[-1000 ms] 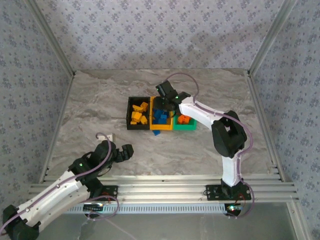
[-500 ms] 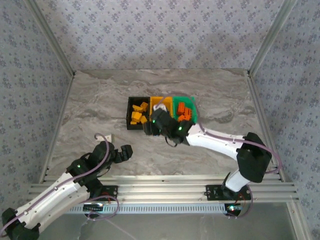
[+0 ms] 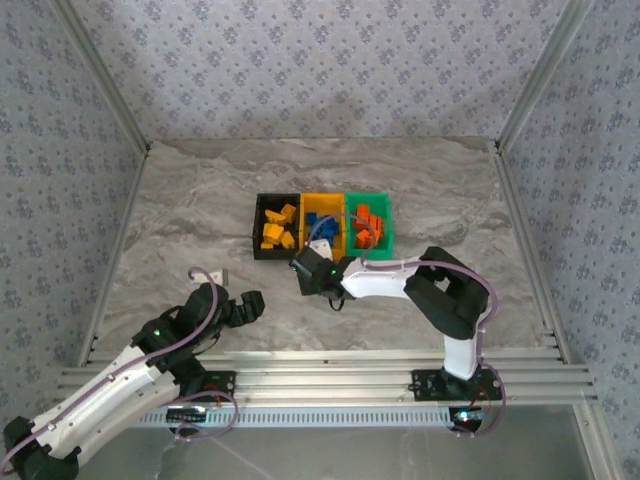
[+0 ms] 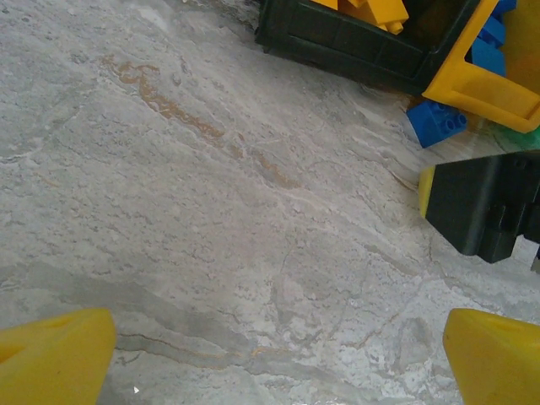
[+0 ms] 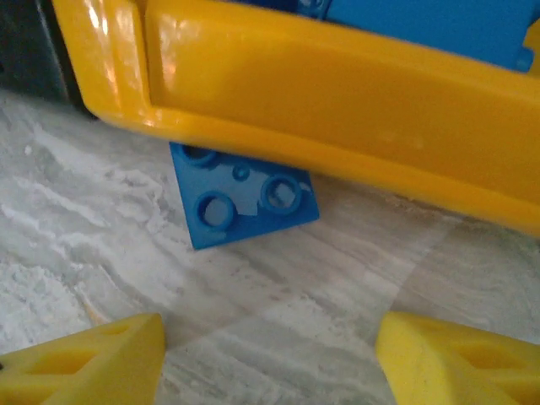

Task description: Sort the legos into containers by color

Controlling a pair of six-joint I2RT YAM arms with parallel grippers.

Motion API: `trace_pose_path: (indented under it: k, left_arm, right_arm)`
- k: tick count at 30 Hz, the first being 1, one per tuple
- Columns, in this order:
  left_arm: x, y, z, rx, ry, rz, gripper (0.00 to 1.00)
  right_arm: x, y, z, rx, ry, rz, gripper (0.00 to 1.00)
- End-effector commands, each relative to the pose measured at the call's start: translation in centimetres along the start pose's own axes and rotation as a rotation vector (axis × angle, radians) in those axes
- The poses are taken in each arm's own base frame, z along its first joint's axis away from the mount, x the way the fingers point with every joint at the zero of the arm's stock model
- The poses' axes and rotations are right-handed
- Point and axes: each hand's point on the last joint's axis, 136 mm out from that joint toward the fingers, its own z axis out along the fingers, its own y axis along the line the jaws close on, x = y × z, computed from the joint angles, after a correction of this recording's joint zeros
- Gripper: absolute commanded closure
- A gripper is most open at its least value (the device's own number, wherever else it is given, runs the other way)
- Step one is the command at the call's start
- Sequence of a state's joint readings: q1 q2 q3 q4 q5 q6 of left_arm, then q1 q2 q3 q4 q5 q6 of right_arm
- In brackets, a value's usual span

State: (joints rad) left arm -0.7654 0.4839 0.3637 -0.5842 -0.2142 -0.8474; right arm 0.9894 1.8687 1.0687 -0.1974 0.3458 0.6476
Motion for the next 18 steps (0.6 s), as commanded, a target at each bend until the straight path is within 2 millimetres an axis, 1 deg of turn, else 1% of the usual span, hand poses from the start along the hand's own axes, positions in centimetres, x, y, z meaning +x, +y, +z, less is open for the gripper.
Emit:
trace_pose_path:
  k: [1,7,9,10,11,14,16,17,18]
  left_arm:
    - [-0.9,-0.1,-0.7,-0.004,-0.028,-0.007,0.00]
    - [-0.9,-0.1,-0.5,-0.003,-0.028,-0.005,0.00]
    - [-0.8,-0.2,-0.4,-0.004,-0.026,-0.004,0.00]
    - [-0.8,-0.1,-0.4,-0.005,-0.024,-0.004,0.00]
    - [-0.8,-0.1,-0.4,-0.005,-0.023,-0.004,0.00]
    - [-0.7,-0.1,-0.3,-0.004,-0.021,-0.004,0.00]
    - [-0.7,-0.1,-0.3,-0.004,-0.020,-0.007,0.00]
    - [-0.7,-0.1,-0.2,-0.003,-0.020,-0.006,0.00]
    - [-0.7,-0.2,-0.2,0.000,-0.020,-0.007,0.00]
  right_arm:
    - [-2.4,-0.4,1.0,0.039,-0.082,0.036,0.30]
    - [-3.5,-0.3,2.6,0.083,-0.104,0.031,0.37]
    - [-3.2,-0.7,3.1,0.111,-0.093,0.022,0.40]
    - [-3.7,-0.4,3.1,0.109,-0.101,0.026,0.42]
    - [-4.1,-0.3,3.0,0.108,-0.108,0.029,0.45]
    - [-3.8,-0.2,3.0,0.102,-0.108,0.027,0.56]
    - [-4.0,0.2,2.7,0.089,-0.117,0.029,0.62]
    - [-2.9,-0.2,2.8,0.089,-0.099,0.019,0.66]
    - [-2.7,0.0,2.6,0.078,-0.098,0.015,0.68]
